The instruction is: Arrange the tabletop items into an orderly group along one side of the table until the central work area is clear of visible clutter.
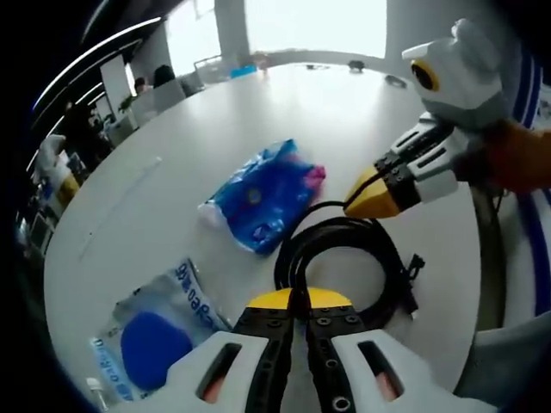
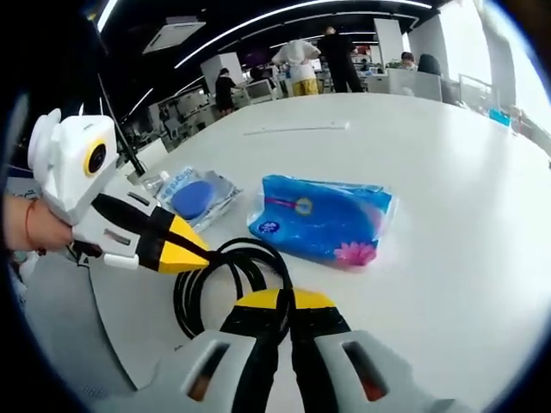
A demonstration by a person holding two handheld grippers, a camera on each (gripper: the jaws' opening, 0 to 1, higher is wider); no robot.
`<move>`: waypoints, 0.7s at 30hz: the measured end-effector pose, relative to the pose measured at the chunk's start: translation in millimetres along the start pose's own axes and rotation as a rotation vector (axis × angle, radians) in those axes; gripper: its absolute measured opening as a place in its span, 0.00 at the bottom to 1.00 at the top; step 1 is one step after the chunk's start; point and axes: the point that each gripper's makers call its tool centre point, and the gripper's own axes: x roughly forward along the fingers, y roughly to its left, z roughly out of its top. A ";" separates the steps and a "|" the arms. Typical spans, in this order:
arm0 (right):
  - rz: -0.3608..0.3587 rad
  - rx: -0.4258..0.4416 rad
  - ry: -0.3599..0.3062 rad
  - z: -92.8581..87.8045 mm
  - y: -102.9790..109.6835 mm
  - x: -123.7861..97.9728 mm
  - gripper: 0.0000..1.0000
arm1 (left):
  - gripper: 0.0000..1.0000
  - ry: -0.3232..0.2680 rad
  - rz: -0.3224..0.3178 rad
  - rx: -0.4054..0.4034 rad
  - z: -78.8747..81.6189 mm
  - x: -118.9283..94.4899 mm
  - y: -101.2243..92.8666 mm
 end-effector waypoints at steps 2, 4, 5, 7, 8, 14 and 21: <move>-0.001 0.000 0.002 -1.2 -0.5 0.4 0.01 | 0.00 -0.002 -0.003 0.007 0.4 -0.4 -0.7; -0.003 -0.002 0.003 -1.8 -1.1 0.5 0.01 | 0.01 0.003 -0.002 0.008 -1.1 -0.1 -0.7; -0.005 -0.005 0.004 -1.8 -1.3 0.4 0.01 | 0.01 0.003 -0.003 0.008 -1.3 0.0 -0.8; -0.004 0.000 0.004 -2.1 -1.1 0.4 0.01 | 0.01 0.003 -0.001 0.014 -2.3 -0.4 -0.8; -0.006 -0.001 0.007 -2.7 -1.4 0.3 0.02 | 0.02 0.003 -0.003 0.014 -2.8 -0.6 -1.2; -0.014 0.001 0.002 -3.4 -2.4 0.1 0.06 | 0.03 -0.005 0.002 0.011 -2.4 -1.9 -0.5; -0.018 0.002 0.002 -3.6 -2.8 -0.8 0.07 | 0.04 -0.016 0.004 0.010 0.7 -3.0 -0.4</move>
